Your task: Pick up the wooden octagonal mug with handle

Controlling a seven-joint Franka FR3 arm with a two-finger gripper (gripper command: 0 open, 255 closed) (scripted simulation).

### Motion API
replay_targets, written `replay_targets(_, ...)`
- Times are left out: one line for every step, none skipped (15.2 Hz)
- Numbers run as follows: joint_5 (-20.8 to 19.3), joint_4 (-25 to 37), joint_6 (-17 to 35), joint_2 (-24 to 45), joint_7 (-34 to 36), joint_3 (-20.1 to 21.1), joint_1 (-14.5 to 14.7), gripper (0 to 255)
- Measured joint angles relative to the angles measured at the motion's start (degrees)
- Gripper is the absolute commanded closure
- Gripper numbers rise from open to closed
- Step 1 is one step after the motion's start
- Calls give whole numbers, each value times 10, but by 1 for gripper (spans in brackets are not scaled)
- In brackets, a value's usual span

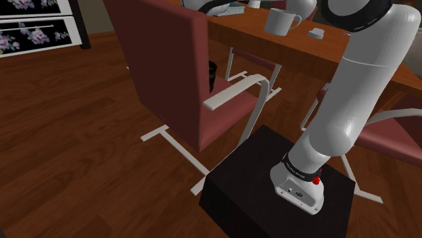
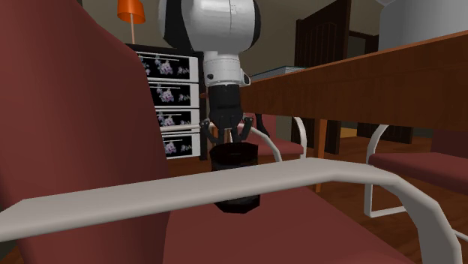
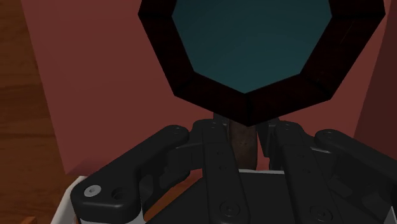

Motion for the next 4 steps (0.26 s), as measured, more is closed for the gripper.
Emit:
replay_targets(0,4,-6,-2,0,0,0,255)
replay_targets(1,9,-14,-5,-1,0,0,255)
replay_targets(1,17,-22,-6,-2,0,0,255)
replay_targets(1,20,-26,-6,-2,0,0,255)
